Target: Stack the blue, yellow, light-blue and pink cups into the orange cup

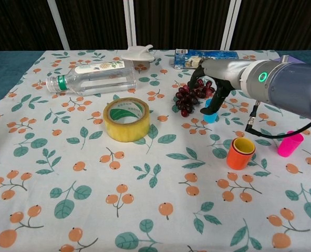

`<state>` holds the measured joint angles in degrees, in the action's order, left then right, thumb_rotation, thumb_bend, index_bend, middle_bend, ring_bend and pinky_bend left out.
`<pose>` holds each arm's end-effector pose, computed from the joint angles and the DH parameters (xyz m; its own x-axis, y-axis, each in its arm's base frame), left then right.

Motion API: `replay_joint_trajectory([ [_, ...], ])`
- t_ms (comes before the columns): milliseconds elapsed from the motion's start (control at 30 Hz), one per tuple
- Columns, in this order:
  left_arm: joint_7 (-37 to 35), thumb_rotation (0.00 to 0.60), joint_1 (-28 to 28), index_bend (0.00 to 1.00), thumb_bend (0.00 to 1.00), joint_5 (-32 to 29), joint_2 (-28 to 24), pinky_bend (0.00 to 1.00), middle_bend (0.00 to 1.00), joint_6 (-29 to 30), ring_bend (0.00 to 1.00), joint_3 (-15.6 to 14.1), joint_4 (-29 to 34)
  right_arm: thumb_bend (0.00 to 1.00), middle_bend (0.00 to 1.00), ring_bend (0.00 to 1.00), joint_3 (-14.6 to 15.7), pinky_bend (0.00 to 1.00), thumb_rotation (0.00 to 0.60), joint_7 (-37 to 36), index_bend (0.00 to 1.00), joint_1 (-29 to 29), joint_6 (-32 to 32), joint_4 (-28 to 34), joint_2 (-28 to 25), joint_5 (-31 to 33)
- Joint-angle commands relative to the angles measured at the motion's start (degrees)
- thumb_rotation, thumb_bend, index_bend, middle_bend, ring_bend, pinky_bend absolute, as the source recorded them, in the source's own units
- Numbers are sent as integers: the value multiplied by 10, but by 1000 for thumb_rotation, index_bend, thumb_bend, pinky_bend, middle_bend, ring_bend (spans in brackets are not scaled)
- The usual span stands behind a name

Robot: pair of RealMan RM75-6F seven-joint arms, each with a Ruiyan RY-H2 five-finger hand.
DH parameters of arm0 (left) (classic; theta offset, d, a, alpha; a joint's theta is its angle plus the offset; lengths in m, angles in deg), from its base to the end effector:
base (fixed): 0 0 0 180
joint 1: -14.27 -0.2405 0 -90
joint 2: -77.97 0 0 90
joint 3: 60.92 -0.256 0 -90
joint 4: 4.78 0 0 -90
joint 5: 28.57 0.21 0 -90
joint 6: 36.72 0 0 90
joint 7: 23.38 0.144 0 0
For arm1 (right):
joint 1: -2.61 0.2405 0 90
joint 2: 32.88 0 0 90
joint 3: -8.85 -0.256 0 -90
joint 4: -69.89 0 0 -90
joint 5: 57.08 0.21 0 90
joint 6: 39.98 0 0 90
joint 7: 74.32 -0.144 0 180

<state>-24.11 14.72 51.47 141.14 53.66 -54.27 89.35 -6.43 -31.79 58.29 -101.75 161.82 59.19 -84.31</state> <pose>-0.3227 0.1678 0.1887 0.3709 -0.1270 0.9200 0.9235 0.1548 -0.3510 -0.0897 -0.3624 -0.0288 0.4352 -0.3605 0.8250 -0.9003 -0.1796 0.3964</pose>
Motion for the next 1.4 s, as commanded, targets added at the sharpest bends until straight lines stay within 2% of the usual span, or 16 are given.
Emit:
replay_joint_trajectory([
  [33, 0, 600, 0, 75, 813, 0, 0, 69, 0, 0, 0, 0, 0, 396, 0, 0, -3, 0, 600, -1, 270, 6, 9, -25, 9, 13],
  [933, 4, 600, 1, 75, 813, -1, 0, 69, 0, -3, 0, -1, 2, 395, 0, 0, 1, 0, 600, -32, 401, 3, 43, -94, 12, 29],
  [1400, 5, 600, 0, 75, 813, -2, 0, 76, 0, -2, 0, 0, 3, 395, 0, 0, -3, 0, 600, -55, 490, -3, 46, -74, -1, 9],
])
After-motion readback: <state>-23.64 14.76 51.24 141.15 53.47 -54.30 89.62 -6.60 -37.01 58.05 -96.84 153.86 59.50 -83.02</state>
